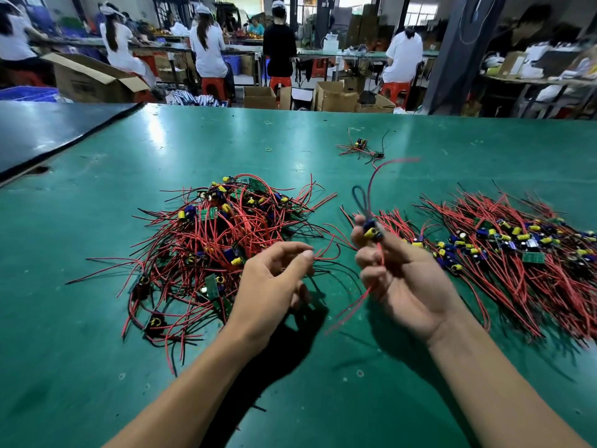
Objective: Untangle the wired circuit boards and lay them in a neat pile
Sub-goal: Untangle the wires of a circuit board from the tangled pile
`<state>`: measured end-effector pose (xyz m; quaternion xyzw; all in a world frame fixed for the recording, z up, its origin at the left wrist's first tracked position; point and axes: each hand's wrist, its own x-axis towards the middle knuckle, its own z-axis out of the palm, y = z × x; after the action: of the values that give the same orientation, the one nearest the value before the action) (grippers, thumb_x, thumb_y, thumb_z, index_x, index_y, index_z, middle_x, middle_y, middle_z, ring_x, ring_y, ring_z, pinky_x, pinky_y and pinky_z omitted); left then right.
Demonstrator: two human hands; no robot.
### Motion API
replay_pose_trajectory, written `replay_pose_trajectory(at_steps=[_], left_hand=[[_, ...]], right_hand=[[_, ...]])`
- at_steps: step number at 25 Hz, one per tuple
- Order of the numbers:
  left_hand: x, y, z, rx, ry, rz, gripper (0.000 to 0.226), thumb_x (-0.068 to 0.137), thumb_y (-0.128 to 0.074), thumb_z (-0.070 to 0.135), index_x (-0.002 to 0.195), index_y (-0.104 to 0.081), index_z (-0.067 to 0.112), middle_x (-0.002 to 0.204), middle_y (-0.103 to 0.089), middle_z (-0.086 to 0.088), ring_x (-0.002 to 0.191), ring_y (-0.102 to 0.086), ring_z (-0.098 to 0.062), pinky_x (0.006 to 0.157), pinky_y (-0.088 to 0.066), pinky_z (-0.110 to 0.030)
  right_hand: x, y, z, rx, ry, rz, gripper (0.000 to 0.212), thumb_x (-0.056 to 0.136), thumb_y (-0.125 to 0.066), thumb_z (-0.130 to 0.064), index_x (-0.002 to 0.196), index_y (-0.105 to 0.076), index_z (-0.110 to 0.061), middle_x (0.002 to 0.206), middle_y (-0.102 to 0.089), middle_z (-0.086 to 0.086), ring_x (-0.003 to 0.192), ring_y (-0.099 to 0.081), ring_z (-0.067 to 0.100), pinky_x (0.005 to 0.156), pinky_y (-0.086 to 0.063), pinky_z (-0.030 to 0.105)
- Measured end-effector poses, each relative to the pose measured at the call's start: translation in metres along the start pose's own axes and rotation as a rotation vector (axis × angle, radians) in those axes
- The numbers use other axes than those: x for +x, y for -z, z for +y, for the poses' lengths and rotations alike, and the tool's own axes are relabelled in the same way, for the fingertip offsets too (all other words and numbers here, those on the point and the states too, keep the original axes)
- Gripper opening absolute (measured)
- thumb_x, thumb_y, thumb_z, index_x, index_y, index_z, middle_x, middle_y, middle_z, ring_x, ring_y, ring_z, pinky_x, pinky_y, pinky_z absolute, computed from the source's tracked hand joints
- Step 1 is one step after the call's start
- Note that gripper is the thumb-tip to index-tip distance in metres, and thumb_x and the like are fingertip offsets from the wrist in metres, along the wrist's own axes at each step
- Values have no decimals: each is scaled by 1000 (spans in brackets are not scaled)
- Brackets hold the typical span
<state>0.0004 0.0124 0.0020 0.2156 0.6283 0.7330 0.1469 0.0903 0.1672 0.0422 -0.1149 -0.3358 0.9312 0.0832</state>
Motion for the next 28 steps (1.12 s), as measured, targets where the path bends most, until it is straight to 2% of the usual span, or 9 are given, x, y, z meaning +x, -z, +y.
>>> replay_pose_trajectory(at_steps=[3,6,10,14,17,20,23,25,28], left_hand=[[-5,-6,0,41,-47,-104,12,92,-66,22,101,-75,24,72,-63,-11,53,-42,-17,44,-33,-23],[-5,-6,1,28,-20,-95,16,93,-65,25,105,-75,25,71,-63,-16,53,-41,-18,46,-34,-23],[-7,-8,4,-51,41,-115,20,85,-67,32,91,-78,17,70,-67,1,54,-46,-12,42,-35,-18],[-7,-6,6,-112,114,-135,25,77,-71,34,89,-77,13,71,-63,-9,61,-45,-23,46,-33,-23],[-5,-5,6,-184,205,-141,20,76,-75,29,85,-76,11,72,-56,-15,54,-45,-20,49,-33,-24],[-2,-5,3,-144,235,-122,11,81,-73,23,79,-75,12,63,-53,-8,47,-45,-11,43,-35,-18],[-3,-6,1,-146,234,-160,9,85,-71,18,80,-72,12,63,-61,-3,49,-53,-10,43,-40,-17],[-5,-7,1,-100,202,-169,9,87,-70,16,84,-71,8,62,-62,-1,49,-52,-9,43,-40,-17],[-8,-7,3,-34,172,-193,12,88,-69,15,89,-66,3,57,-61,0,42,-48,-8,42,-36,-17]], right_hand=[[2,-2,15,-66,-122,1,27,77,-60,-16,101,-62,-3,82,-66,5,42,-42,4,33,-35,11],[1,0,17,-171,-131,1,30,74,-62,-16,101,-64,-2,80,-70,5,40,-42,3,32,-33,10],[0,4,22,-306,-173,-54,27,86,-59,-19,109,-67,-7,79,-67,3,46,-50,4,37,-42,14],[-1,7,25,-485,-146,-128,35,93,-59,-23,125,-61,-8,91,-72,14,54,-62,14,46,-54,23],[1,10,25,-726,-46,-29,25,98,-59,-19,122,-61,-12,86,-74,9,55,-64,17,45,-51,26],[3,13,22,-1008,105,74,13,95,-66,-18,102,-73,-26,80,-70,-2,61,-58,15,51,-43,25],[1,15,17,-985,214,21,16,90,-69,-24,104,-77,-26,87,-73,-8,77,-62,6,60,-43,14],[1,16,17,-1026,300,5,18,93,-68,-29,105,-78,-19,78,-71,-17,69,-62,-7,59,-42,5],[3,17,21,-1008,307,94,21,95,-65,-34,96,-80,-19,65,-64,-18,55,-56,-5,52,-38,6]])
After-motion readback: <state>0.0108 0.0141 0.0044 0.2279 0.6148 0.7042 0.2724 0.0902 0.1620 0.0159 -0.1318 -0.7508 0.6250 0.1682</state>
